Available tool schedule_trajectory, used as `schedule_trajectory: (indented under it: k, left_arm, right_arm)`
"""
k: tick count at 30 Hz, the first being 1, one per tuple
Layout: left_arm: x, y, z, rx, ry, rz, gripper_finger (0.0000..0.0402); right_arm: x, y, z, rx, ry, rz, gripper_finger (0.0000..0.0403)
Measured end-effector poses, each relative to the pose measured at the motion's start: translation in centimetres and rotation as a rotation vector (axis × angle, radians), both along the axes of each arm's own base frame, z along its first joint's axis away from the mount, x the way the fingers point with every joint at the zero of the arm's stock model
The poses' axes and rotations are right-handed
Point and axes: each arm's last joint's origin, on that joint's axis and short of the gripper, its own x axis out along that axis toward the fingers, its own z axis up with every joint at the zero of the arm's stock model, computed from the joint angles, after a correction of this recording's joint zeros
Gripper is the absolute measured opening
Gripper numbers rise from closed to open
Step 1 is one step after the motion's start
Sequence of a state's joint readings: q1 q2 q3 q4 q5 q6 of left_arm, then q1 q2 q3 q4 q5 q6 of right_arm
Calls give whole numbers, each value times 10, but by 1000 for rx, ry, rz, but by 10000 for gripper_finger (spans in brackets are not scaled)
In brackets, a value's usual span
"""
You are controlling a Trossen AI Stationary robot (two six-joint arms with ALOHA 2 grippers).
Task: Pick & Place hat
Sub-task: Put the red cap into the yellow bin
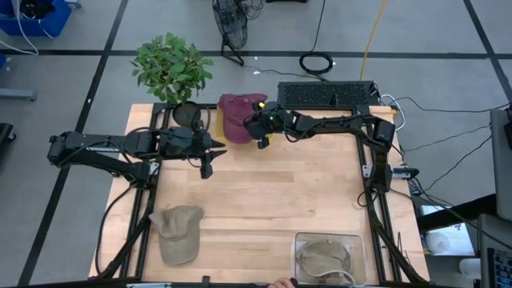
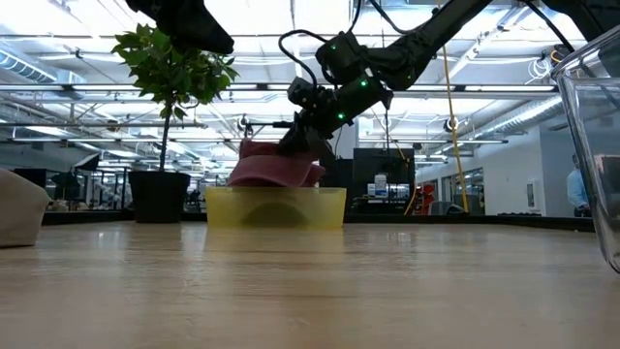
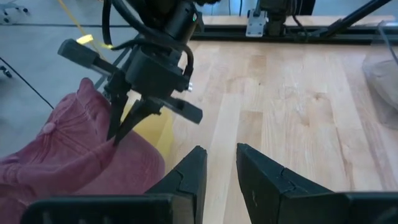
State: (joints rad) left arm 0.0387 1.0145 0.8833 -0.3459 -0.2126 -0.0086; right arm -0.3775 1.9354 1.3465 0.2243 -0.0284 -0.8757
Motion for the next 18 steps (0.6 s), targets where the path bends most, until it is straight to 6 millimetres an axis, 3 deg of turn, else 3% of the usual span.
schedule_trajectory:
  k: [5, 11, 18]
  left_arm:
    - [-1, 0, -2, -1, 23, 8, 93]
    - [-3, 1, -4, 13, 53, 54, 93]
    - [-5, 3, -6, 14, 67, 115, 93]
  right_arm:
    - [0, 0, 0, 0, -2, 0, 19]
    - [1, 2, 1, 14, -12, -18, 87]
    - [4, 4, 6, -147, -8, -140, 137]
